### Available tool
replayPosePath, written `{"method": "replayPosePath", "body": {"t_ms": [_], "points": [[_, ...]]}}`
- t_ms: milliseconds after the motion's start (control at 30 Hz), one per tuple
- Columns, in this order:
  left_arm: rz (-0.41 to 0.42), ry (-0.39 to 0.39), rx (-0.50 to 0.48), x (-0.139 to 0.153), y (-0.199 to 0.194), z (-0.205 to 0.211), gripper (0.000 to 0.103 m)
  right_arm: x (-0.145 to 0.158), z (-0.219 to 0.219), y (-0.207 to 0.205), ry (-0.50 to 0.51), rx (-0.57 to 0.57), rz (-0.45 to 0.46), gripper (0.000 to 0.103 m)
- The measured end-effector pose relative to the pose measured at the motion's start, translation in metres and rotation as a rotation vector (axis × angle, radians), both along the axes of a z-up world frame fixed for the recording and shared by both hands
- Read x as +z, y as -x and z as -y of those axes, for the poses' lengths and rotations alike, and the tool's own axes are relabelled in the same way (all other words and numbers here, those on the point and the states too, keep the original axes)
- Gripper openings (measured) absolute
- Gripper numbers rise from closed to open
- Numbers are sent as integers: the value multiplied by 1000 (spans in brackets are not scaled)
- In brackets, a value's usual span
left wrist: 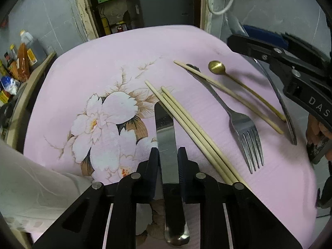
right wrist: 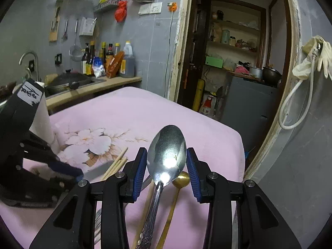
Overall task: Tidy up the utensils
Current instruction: 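Lift the knife and spoon and carry both toward the white holder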
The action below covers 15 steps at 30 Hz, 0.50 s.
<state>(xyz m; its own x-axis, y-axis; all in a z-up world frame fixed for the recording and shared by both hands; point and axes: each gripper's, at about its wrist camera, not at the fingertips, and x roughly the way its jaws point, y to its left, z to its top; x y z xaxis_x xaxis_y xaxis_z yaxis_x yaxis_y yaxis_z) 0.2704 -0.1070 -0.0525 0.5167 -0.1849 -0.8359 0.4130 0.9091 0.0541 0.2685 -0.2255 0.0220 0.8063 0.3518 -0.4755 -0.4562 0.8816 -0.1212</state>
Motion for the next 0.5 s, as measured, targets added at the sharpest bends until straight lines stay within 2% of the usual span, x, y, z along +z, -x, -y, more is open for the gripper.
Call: {"method": "replayPosePath", "body": {"t_ms": [233,500], "points": [[63,163,75,18,18,-23,14,7,5,16,-61,-3,36,36],[208,265,89,45,48,-37,14,20,6,40,-132,-13,113,36]]}}
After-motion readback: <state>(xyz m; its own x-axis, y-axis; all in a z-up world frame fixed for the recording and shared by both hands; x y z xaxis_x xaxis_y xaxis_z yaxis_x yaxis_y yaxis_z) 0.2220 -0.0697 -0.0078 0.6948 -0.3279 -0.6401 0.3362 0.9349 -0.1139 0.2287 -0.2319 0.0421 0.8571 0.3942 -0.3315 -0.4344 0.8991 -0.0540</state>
